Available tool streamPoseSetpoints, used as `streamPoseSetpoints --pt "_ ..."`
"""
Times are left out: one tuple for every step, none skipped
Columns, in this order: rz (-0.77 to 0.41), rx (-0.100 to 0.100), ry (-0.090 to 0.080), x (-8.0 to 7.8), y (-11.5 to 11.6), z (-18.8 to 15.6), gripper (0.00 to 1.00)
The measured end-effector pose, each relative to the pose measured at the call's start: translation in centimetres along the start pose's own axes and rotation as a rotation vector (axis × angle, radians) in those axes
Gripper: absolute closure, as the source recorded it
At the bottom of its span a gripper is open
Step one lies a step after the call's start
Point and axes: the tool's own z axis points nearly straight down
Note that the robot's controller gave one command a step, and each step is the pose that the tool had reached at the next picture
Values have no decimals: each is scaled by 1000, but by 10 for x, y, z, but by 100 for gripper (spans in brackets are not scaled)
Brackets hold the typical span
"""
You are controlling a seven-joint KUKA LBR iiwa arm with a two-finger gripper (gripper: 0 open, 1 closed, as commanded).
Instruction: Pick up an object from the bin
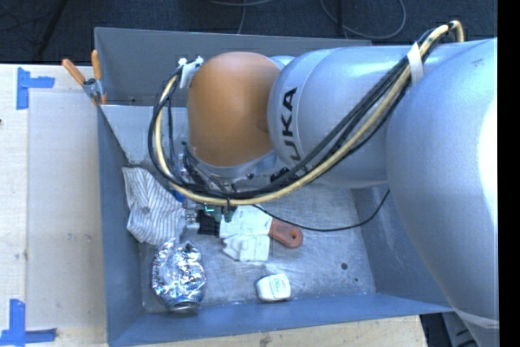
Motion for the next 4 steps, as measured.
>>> streamPoseSetpoints --pt "4 -2 -7 -2 -1 -4 0" --pt "24 -4 -13 16 -18 40 0" --pt "-63 0 -2 22 -19 64 0" --pt "-279 4 4 -2 5 78 0"
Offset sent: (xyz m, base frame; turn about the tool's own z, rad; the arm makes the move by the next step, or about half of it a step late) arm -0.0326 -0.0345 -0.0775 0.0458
